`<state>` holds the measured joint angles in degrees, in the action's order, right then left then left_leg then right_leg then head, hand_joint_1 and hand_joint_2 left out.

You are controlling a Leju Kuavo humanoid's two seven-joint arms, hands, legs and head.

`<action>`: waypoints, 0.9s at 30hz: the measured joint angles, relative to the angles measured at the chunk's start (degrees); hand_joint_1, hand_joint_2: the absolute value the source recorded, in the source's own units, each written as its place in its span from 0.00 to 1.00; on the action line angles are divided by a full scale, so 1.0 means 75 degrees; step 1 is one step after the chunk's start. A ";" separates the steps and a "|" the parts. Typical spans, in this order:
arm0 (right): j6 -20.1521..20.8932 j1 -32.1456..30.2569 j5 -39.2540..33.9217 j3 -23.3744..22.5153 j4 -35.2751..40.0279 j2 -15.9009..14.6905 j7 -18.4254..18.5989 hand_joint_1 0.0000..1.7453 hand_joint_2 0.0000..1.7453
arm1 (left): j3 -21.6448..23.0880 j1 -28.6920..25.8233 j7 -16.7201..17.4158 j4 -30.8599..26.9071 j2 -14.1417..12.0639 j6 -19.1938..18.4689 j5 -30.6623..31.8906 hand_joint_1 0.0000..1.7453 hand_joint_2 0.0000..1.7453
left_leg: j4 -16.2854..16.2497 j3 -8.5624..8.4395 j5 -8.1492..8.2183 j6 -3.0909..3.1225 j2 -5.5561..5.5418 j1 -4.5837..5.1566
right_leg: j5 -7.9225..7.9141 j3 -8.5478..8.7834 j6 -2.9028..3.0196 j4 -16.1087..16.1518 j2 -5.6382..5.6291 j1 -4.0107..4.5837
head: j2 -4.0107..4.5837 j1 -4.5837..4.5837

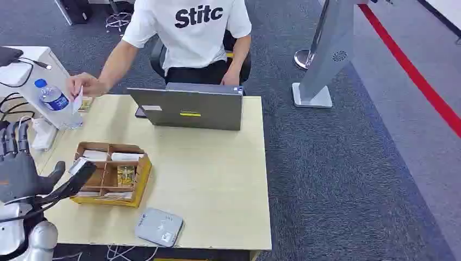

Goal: Pass the card to the sensor for recognition and then transmit it.

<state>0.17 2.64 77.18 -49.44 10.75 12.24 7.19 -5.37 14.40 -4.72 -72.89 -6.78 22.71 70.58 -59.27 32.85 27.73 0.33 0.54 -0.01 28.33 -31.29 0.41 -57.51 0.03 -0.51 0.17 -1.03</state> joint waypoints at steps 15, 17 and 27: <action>0.0020 0.0037 0.0169 0.0227 0.0000 -0.0003 0.0085 0.00 1.00 | 0.1821 0.2387 0.1003 0.2608 -0.0323 -0.0962 0.1174 0.00 1.00 | -0.0004 0.0019 -0.0005 -0.0002 0.0031 0.0001 | -0.0019 -0.0033 -0.0007 0.0000 -0.0028 -0.0001 | 0.0000 0.0003; 0.0032 0.0044 0.0184 0.0259 0.0000 -0.0003 0.0122 0.00 1.00 | 0.1937 0.2626 0.1105 0.2971 -0.0239 -0.1023 0.1235 0.00 1.00 | -0.0004 0.0020 -0.0006 -0.0001 0.0030 0.0001 | -0.0019 -0.0035 -0.0007 0.0000 -0.0027 -0.0001 | 0.0000 0.0003; 0.0032 0.0049 0.0102 0.0271 0.0000 0.0000 0.0169 0.00 1.00 | 0.2185 0.3095 0.1163 0.3683 0.0038 -0.1087 0.1160 1.00 1.00 | -0.0004 0.0024 -0.0005 -0.0001 0.0035 0.0001 | -0.0019 -0.0041 -0.0007 0.0000 -0.0033 -0.0001 | 0.0000 0.0003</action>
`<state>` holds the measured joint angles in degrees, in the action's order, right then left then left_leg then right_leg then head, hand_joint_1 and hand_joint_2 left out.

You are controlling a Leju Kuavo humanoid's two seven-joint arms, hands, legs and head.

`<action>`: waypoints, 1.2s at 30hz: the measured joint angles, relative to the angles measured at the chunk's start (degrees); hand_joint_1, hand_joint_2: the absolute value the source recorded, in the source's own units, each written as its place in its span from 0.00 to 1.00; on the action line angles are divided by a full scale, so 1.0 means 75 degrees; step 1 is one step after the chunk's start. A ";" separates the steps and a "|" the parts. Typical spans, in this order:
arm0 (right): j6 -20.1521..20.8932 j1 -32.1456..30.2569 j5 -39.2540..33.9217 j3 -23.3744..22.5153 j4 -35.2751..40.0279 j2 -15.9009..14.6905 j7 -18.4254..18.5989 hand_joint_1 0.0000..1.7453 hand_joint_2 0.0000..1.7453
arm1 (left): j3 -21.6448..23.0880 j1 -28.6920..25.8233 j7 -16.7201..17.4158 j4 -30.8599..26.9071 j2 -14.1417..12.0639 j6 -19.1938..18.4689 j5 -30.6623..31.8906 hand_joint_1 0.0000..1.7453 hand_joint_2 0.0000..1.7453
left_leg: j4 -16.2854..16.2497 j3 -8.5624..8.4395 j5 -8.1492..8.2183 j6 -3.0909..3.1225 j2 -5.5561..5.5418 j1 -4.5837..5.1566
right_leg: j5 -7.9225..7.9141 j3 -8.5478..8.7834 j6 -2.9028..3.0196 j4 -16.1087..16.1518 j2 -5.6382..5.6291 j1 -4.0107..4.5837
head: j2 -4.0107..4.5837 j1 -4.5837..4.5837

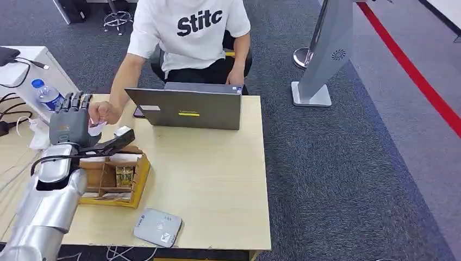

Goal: Pass the card to the sensor for recognition and then transmit it.

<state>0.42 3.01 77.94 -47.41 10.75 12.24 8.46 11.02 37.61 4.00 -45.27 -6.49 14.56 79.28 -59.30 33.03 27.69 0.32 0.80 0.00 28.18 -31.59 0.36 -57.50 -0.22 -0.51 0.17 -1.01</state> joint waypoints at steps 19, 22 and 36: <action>-0.0029 -0.0004 -0.0099 0.0000 -0.0003 0.0000 0.0018 0.00 1.00 | 0.0260 -0.0210 -0.0085 -0.0385 0.0038 0.0379 0.0251 1.00 1.00 | 0.0001 0.0003 0.0000 0.0000 0.0000 0.0001 | 0.0000 0.0001 0.0000 0.0000 0.0000 0.0000 | 0.0000 0.0000; -0.0152 -0.0006 -0.0207 -0.0020 -0.0003 0.0006 0.0155 0.00 1.00 | 0.0417 -0.0691 -0.0394 -0.1053 0.0114 0.0685 0.0218 1.00 1.00 | 0.0001 0.0003 0.0003 -0.0001 0.0001 0.0004 | 0.0002 0.0001 -0.0002 0.0000 -0.0001 -0.0002 | 0.0000 0.0000; 0.2044 0.1886 -0.0321 0.1665 -0.0140 0.0466 0.2381 0.00 1.00 | 0.2502 -0.1546 -0.0927 -0.2358 0.1436 0.0830 -0.0381 1.00 1.00 | -0.0002 0.0096 -0.0078 0.0021 -0.0034 -0.0017 | -0.0085 -0.0054 -0.0019 0.0005 -0.0002 0.0025 | 0.0000 -0.0052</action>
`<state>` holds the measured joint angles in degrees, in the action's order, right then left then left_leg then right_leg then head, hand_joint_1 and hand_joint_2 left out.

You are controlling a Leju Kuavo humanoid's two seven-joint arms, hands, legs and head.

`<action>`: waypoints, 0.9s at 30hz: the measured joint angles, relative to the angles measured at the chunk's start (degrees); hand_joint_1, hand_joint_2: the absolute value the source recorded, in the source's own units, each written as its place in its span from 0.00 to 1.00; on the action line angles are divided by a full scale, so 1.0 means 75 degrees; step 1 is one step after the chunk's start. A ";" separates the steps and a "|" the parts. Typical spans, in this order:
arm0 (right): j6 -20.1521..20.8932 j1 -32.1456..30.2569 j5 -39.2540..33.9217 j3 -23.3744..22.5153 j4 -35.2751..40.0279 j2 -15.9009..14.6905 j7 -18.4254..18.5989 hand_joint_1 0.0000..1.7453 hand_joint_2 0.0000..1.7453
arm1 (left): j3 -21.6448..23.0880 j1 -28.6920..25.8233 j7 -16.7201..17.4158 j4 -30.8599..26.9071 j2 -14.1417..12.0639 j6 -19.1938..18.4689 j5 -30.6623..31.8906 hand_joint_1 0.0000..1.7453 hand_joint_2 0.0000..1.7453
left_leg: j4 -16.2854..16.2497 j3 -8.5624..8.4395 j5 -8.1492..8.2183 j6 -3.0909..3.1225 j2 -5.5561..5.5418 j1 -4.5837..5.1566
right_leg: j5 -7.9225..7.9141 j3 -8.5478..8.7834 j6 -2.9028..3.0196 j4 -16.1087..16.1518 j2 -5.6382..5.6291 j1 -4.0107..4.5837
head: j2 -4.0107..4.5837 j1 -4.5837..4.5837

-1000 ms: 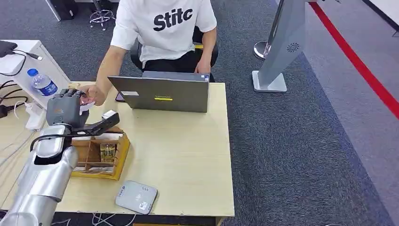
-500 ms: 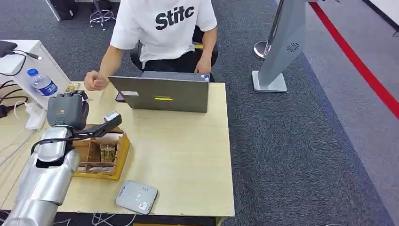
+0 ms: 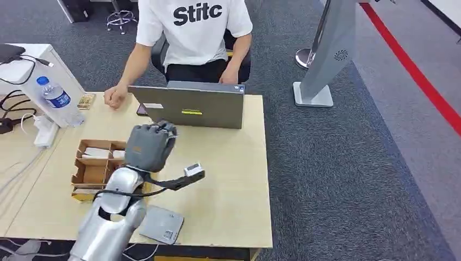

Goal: Pass the card to the sensor for recognition and then transmit it.

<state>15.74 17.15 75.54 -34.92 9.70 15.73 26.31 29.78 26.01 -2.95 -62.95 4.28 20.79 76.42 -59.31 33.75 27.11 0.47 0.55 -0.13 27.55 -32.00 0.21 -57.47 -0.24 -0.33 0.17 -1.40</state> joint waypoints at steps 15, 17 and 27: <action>0.0115 0.0040 -0.2800 0.3962 0.1352 0.0234 -0.0418 0.00 1.00 | 0.1482 -0.1243 -0.0662 0.0283 -0.0183 -0.0123 -0.1080 1.00 1.00 | 0.0017 0.0023 -0.0021 -0.0028 0.0105 0.0004 | -0.0031 -0.0090 0.0033 -0.0005 -0.0061 -0.0004 | 0.0000 0.0061; -0.0144 0.0229 -0.3326 0.3983 0.1192 0.0205 -0.0233 0.00 1.00 | 0.1788 -0.1337 -0.0912 0.0473 -0.0058 -0.0143 -0.1260 1.00 1.00 | 0.0017 0.0027 -0.0021 -0.0028 0.0100 0.0007 | -0.0030 -0.0086 0.0033 -0.0005 -0.0056 -0.0005 | 0.0000 0.0055; -0.0205 0.0384 -0.3628 0.4260 0.1017 0.0123 -0.0215 0.00 1.00 | 0.2129 -0.2120 -0.0746 0.0595 -0.0545 0.0067 -0.1481 1.00 1.00 | 0.0016 0.0021 -0.0021 -0.0030 0.0106 0.0004 | -0.0032 -0.0089 0.0034 -0.0005 -0.0058 -0.0005 | 0.0000 0.0038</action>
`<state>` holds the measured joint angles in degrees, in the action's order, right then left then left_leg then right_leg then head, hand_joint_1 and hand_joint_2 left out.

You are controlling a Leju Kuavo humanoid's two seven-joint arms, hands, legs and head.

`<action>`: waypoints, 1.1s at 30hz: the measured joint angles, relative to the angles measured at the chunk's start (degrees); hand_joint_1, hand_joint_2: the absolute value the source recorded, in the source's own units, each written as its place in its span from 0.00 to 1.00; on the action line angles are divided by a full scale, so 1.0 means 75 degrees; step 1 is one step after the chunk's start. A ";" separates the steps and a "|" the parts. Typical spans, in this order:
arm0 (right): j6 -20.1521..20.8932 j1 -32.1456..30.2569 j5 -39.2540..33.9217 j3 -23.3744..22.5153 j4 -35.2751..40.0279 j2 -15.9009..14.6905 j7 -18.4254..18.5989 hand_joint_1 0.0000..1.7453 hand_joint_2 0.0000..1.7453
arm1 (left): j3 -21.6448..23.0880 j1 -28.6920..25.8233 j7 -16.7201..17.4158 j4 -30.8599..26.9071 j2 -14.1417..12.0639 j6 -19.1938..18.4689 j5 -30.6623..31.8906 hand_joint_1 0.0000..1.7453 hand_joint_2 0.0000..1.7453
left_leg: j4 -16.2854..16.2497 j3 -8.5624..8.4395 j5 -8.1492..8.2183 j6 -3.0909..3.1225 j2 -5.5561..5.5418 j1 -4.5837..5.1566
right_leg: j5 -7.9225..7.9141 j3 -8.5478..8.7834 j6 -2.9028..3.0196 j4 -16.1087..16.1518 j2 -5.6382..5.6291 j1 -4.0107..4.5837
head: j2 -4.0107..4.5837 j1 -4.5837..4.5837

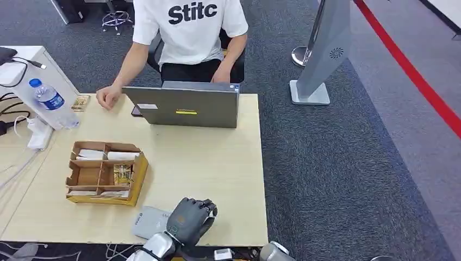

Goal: Pass the card to the sensor for recognition and then transmit it.

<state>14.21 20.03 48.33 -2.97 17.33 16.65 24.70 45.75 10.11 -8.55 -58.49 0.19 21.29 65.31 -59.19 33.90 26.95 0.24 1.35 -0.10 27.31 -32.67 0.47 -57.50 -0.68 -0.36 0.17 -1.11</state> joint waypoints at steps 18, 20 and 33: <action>-0.1271 0.0116 -0.1053 -0.0191 -0.0204 -0.0157 0.0224 0.00 1.00 | 0.0000 -0.0149 0.0020 -0.0521 -0.0669 -0.0047 0.0143 1.00 1.00 | 0.0002 0.0005 -0.0002 -0.0001 -0.0013 0.0005 | 0.0001 0.0002 -0.0001 -0.0002 0.0011 -0.0003 | 0.0000 0.0000; -0.1770 0.0115 -0.1522 -0.0464 -0.0245 -0.0242 0.0145 0.00 1.00 | 0.0000 -0.0218 0.0067 -0.0802 -0.0886 -0.0020 0.0201 1.00 1.00 | 0.0002 0.0008 -0.0002 -0.0001 -0.0026 0.0004 | 0.0001 0.0002 0.0000 -0.0002 0.0023 -0.0003 | 0.0000 -0.0006; -0.2821 -0.0019 -0.4027 -0.2060 -0.0693 0.0370 -0.3013 0.00 1.00 | -0.0667 -0.1818 0.0952 -0.3802 -0.1944 0.0117 0.0996 1.00 1.00 | -0.0006 0.0074 -0.0022 0.0037 -0.0165 0.0029 | 0.0026 -0.0005 -0.0035 0.0001 0.0151 -0.0045 | 0.0000 0.0003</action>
<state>-6.95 19.89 18.12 -18.43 12.13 19.43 2.10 40.74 -3.52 -1.40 -87.01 -14.38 22.16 72.78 -59.23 34.46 26.78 0.52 0.11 0.12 27.50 -32.70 0.20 -57.50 0.46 -0.70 0.17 -1.09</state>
